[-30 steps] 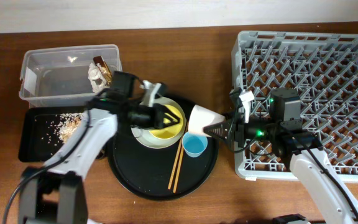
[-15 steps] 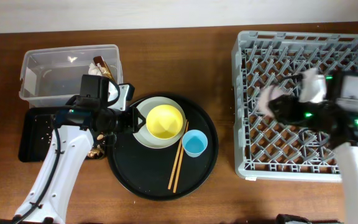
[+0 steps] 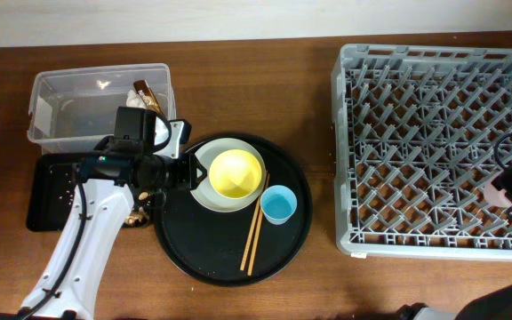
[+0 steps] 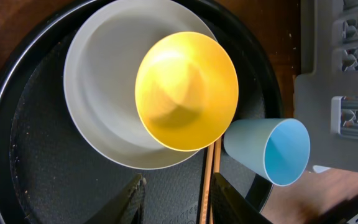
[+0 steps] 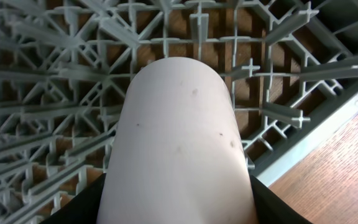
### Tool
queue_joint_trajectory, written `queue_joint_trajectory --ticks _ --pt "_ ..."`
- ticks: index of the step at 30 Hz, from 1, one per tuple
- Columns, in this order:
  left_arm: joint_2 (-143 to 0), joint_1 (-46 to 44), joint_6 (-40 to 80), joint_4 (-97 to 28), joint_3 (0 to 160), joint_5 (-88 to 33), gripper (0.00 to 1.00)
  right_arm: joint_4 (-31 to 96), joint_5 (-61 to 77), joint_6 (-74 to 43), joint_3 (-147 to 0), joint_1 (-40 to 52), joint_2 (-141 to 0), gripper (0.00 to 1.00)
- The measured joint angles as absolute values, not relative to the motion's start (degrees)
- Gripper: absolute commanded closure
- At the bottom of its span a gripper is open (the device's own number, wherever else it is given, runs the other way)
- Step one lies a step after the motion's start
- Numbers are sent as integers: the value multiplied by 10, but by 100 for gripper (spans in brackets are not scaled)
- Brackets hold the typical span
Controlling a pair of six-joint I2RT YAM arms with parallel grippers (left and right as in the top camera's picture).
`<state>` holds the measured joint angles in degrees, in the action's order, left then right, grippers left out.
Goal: Sort waste into correct bins and load items into the dishwasher rack
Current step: 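Place the pink cup upside down in the dish rack with right gripper, then grasp the blue cup with left gripper and lift it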
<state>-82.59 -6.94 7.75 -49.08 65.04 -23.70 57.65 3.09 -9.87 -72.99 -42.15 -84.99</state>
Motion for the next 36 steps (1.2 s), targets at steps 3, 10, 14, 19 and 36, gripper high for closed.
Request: queue_joint_trajectory --ticks 3,10,14,19,36 --pt "-826 -69 77 -491 650 -237 58 569 28 -109 -730 -428 -885 18" --pt "-826 -69 75 -491 650 -237 54 568 100 -110 -730 -428 -900 17" --pt "-826 -73 75 -490 650 -236 51 595 186 -107 -730 -409 -878 17" --pt "-827 -157 73 -456 650 -225 48 611 214 -98 -732 -284 -766 15" --pt "-1005 -335 71 -383 650 -195 100 639 191 -68 -732 -145 -749 10"
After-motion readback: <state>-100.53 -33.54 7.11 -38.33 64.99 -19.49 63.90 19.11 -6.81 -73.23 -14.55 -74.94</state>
